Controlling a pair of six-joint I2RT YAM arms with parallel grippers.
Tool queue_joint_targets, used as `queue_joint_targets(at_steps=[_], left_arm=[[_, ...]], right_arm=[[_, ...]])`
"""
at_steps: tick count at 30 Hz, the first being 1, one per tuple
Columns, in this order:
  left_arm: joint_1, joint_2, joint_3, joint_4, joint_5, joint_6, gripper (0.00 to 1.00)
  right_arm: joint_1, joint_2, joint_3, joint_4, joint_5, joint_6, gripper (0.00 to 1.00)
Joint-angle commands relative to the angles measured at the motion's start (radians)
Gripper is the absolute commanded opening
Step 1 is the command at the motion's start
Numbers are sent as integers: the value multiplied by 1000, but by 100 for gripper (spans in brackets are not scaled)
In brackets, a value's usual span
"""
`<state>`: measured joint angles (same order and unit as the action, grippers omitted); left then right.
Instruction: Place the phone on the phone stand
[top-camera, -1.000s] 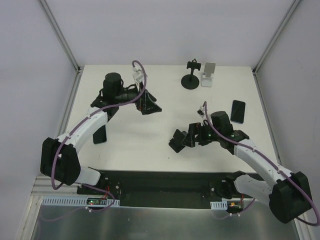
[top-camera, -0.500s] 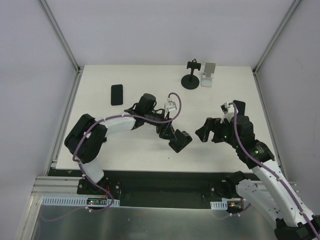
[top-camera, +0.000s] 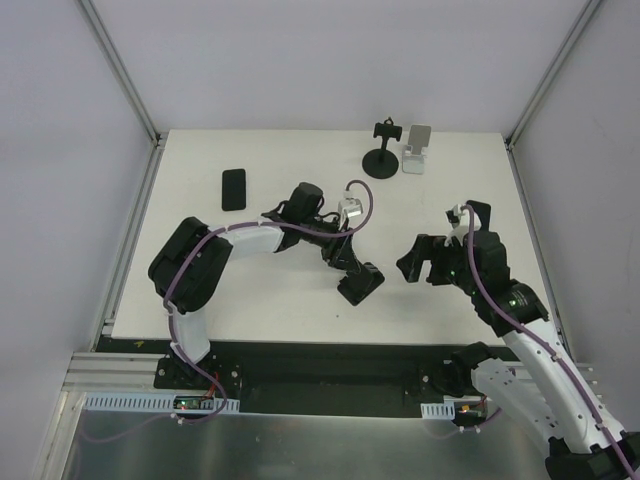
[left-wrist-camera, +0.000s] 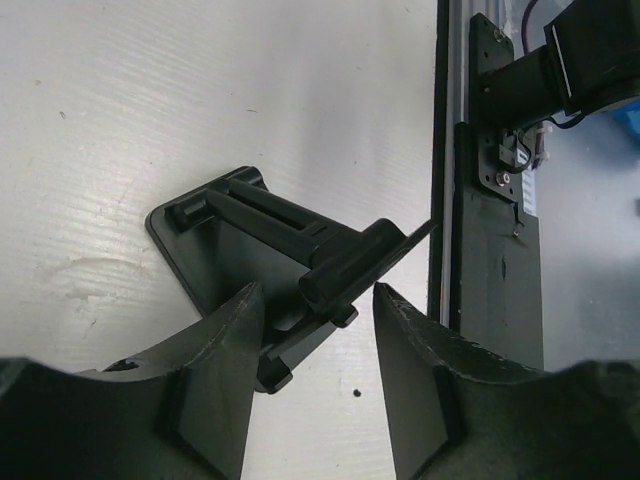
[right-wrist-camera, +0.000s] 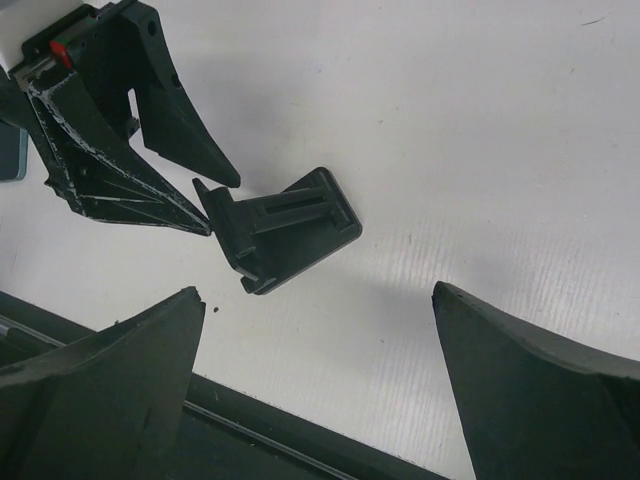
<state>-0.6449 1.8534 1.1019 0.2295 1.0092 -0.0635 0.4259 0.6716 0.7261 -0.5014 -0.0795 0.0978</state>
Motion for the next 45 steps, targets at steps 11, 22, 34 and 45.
queue_joint_targets(at_steps=[11, 22, 34, 45], left_arm=[[-33, 38, 49, 21, -52, -125, 21], [-45, 82, 81, 19, -37, -163, 0], [-88, 165, 144, -32, -14, -272, 0], [-91, 136, 136, -18, -9, -269, 14]], right_arm=[[-35, 25, -14, 26, 73, 45, 99], [-55, 106, -36, 66, 52, 43, 100], [-65, 158, -30, 80, 15, 31, 100], [-258, 198, 5, 58, 73, 118, 100]])
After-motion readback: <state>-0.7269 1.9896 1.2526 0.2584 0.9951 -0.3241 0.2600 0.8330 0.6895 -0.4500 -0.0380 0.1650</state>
